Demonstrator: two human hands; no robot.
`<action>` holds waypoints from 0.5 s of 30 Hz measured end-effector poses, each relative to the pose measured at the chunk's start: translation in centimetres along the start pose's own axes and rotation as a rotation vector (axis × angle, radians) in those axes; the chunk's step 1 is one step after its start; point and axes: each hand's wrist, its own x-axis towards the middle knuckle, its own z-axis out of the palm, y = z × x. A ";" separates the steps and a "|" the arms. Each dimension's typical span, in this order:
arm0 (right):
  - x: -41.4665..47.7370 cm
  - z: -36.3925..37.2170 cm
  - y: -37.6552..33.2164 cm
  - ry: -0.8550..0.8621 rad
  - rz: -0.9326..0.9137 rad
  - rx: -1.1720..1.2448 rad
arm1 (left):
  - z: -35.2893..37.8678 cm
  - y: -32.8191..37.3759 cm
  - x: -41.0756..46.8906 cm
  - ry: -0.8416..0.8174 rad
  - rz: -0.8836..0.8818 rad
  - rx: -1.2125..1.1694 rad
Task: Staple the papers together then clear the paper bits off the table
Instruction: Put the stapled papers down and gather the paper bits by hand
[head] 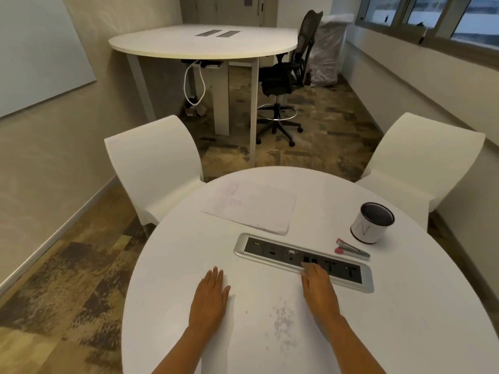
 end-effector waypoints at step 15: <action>-11.1 0.1 2.6 -0.317 -0.242 -0.163 | 5.0 5.8 -13.7 0.014 -0.024 -0.132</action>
